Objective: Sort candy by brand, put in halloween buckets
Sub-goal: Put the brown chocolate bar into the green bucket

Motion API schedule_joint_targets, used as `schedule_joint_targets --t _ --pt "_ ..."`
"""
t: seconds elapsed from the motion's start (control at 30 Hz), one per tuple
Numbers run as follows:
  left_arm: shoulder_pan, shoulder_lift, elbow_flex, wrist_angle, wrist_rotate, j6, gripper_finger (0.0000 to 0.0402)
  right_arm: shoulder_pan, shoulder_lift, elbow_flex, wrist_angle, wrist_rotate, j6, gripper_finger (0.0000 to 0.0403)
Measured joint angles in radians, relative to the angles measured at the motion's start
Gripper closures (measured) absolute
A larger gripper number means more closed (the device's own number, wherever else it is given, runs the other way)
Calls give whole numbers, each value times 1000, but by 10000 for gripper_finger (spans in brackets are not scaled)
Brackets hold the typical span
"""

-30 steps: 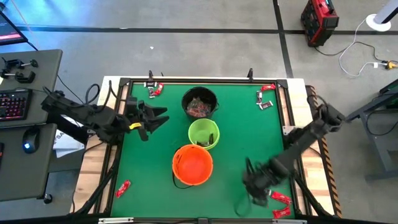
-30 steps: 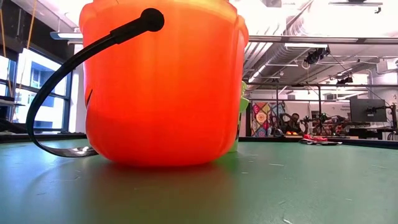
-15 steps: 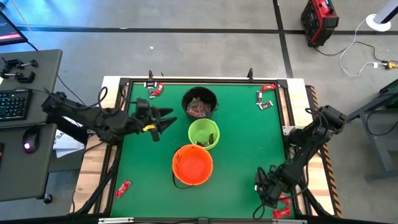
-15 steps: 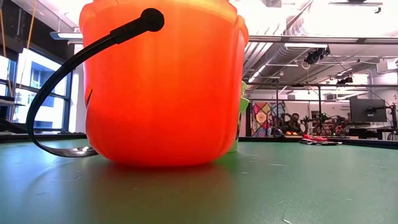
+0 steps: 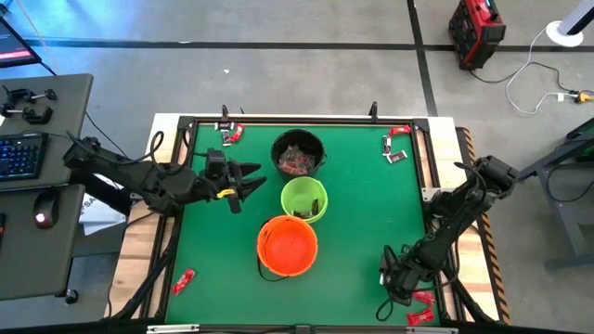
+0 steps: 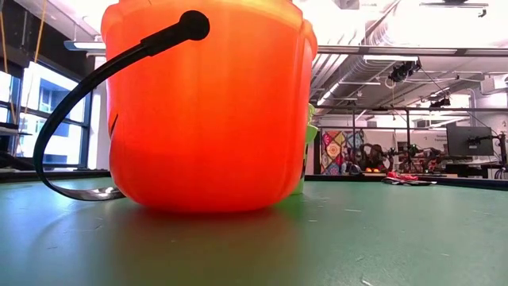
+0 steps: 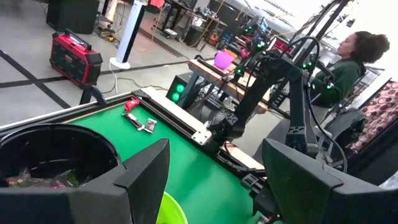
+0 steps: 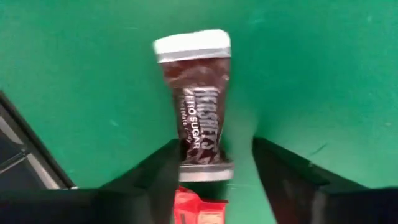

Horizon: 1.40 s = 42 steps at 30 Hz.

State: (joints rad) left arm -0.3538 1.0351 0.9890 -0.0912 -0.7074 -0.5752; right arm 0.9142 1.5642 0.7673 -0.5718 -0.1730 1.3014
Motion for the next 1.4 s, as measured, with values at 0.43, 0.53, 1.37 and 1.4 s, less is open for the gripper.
schedule_joint_targets --t 0.43,0.53,1.37,1.4 --pt "0 0 0 -29 0 3 156 2 7 23 12 -36 28 395" --pt "0 -5 0 -30 0 3 156 2 8 79 -73 -14 24 400" --pt "2 -261 1 -302 82 124 156 -687 32 586 -88 509 -678 403" --pt "2 -257 1 -316 115 118 156 -712 42 586 -83 491 -685 403"
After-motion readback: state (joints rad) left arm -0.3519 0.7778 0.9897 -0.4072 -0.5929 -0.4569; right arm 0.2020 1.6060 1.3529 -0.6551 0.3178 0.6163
